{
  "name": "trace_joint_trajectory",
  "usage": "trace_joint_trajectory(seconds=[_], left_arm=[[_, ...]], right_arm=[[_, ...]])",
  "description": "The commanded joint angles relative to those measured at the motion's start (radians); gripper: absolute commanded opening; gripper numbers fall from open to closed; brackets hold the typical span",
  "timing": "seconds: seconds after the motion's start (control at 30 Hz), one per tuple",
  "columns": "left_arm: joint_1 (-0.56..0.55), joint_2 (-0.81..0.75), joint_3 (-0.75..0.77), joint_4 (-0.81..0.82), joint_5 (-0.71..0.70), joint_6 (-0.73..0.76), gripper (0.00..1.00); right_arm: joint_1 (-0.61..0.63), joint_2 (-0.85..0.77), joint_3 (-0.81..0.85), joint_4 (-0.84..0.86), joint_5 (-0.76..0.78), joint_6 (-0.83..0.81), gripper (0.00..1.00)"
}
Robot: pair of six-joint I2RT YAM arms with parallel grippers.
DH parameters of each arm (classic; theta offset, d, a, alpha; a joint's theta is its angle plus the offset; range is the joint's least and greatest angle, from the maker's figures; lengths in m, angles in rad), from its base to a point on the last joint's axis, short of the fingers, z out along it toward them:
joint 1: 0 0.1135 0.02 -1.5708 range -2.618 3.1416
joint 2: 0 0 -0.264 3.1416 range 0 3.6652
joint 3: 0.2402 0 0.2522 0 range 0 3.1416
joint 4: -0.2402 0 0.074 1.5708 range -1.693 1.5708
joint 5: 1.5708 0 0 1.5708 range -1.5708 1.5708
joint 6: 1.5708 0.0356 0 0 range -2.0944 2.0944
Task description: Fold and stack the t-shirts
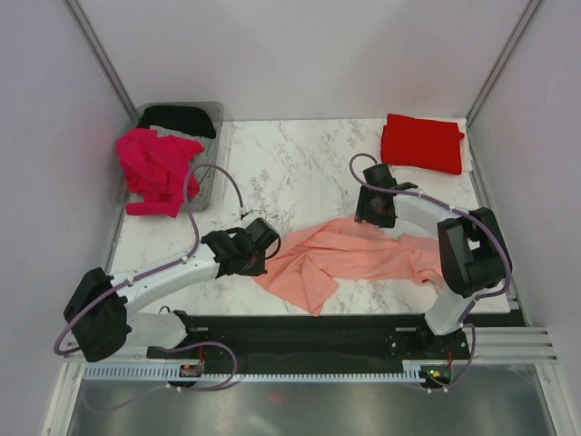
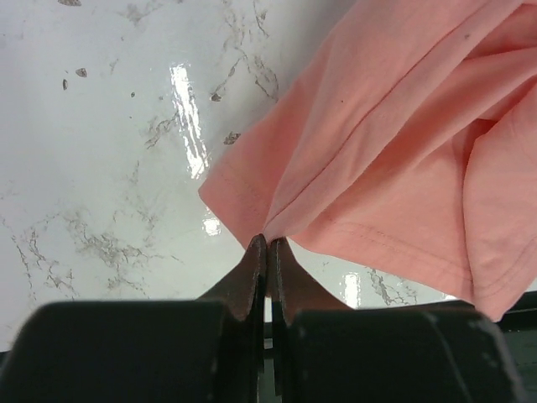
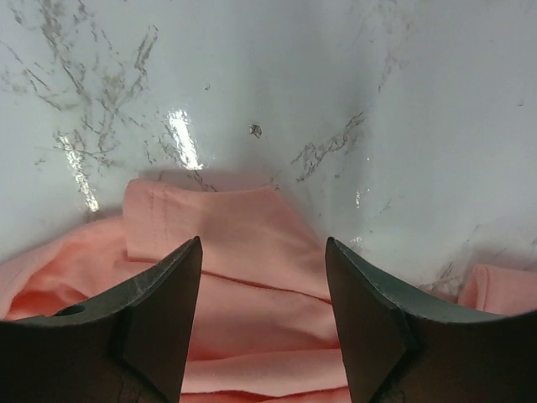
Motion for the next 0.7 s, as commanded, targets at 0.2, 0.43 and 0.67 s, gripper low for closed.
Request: trace_joint_trajectory(seconds=[0.2,0.43,0.67], left_arm=[[0.020,-0.038,-0.041,0.037,0.012,0.032,0.02],[0.032,-0.114,-0.049,0.007,0.023,0.029,0.02],[0.037,-0.240,0.078,-0.174,-0.051,0.038,0.02]], right_arm=[[0.006,0.081,-0.010,0.118,-0.021,-0.079,0.44],[0.006,0.095,0.047,0.093,0.005,-0.111,0.00],[0.001,-0.157,0.209,-0.124,0.085,-0.160,0.01]])
